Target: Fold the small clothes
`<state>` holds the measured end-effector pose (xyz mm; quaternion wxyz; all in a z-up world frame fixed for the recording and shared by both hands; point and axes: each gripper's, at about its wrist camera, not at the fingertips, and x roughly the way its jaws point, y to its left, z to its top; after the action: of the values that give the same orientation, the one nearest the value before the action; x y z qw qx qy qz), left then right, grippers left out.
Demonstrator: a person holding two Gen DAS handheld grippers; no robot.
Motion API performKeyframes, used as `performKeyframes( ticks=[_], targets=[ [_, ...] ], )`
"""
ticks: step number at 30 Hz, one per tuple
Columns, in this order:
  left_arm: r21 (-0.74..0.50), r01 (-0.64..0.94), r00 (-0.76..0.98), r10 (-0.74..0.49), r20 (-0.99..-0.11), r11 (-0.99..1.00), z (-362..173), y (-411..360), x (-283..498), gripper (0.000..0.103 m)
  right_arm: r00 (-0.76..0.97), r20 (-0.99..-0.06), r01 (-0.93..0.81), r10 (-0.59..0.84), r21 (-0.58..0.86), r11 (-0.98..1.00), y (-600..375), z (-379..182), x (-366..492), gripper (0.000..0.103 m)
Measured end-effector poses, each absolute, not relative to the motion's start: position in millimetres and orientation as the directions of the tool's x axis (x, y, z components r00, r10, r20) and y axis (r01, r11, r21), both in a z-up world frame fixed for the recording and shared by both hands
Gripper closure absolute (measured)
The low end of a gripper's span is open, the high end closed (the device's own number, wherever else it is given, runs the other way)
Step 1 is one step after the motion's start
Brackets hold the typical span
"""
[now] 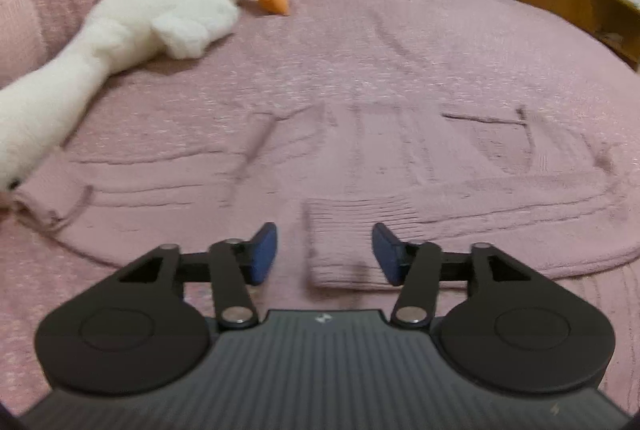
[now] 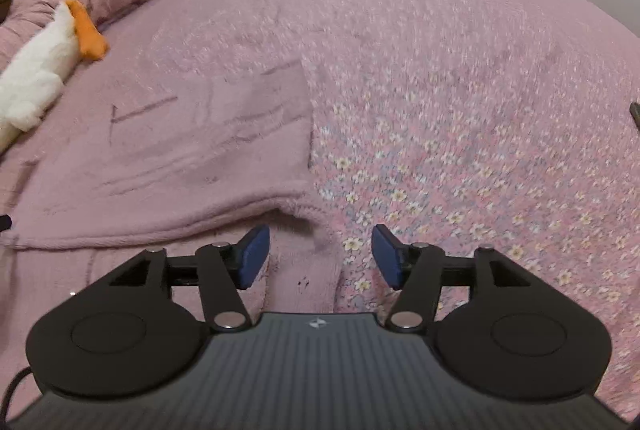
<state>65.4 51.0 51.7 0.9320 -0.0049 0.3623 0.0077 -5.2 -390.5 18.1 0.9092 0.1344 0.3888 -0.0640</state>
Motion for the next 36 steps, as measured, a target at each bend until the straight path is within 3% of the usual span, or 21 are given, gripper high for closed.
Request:
performKeyframes(
  ticks=[7,13,20,22,24,25,27,28,33,34,36],
  targets=[
    [-0.065,-0.028,0.729,-0.024,-0.684,0.997,50.9,54.4,84.0,0.047,0.751,-0.66,0.239,0.018,0.297,0.924,-417.1,23.6,25.6,0.033],
    [-0.063,0.026,0.666,-0.064,-0.743,0.998,27.5,39.9,109.2,0.047,0.782,-0.622,0.202,0.041,0.314,0.928,-413.6,2.4,77.8,0.033],
    [-0.087,0.032,0.687,-0.085,-0.722,0.996,19.2,39.1,111.5,0.049,0.841,-0.535,0.172,0.081,0.406,0.898,-419.1,-22.4,112.2,0.033],
    [-0.104,0.036,0.694,-0.1,-0.713,0.994,18.3,39.1,112.0,0.056,0.845,-0.525,0.153,0.097,0.412,0.898,-418.2,-26.8,119.8,0.033],
    [-0.112,0.049,0.703,-0.114,-0.702,0.993,18.6,37.6,111.7,0.084,0.842,-0.523,0.119,0.131,0.417,0.901,-413.4,-30.2,126.8,0.034],
    [-0.116,0.057,0.705,-0.122,-0.699,0.992,19.1,35.8,112.0,0.086,0.84,-0.523,0.103,0.146,0.417,0.903,-411.1,-31.9,130.2,0.035],
    [-0.087,0.073,0.719,-0.113,-0.686,0.994,22.2,29.3,110.4,0.089,0.844,-0.524,0.103,0.118,0.373,0.922,-404.9,-36.2,133.9,0.061],
    [-0.064,0.087,0.733,-0.107,-0.672,0.994,25.1,25.6,108.8,0.089,0.849,-0.522,0.12,0.085,0.346,0.931,-403.0,-37.1,133.8,0.09],
    [0.001,0.135,0.841,-0.114,-0.528,0.991,61.4,11.2,100.5,0.089,0.899,-0.438,0.197,-0.026,0.349,0.916,-416.6,-29.1,125.3,0.093],
    [0.022,0.134,0.854,-0.104,-0.511,0.991,66.4,8.1,103.8,0.089,0.9,-0.432,0.218,-0.058,0.331,0.918,-417.2,-28.3,125.0,0.099],
    [0.065,0.126,0.861,-0.076,-0.503,0.99,68.2,3.3,114.7,0.088,0.892,-0.435,0.267,-0.121,0.29,0.919,-418.3,-28.7,125.3,0.1]
  ],
)
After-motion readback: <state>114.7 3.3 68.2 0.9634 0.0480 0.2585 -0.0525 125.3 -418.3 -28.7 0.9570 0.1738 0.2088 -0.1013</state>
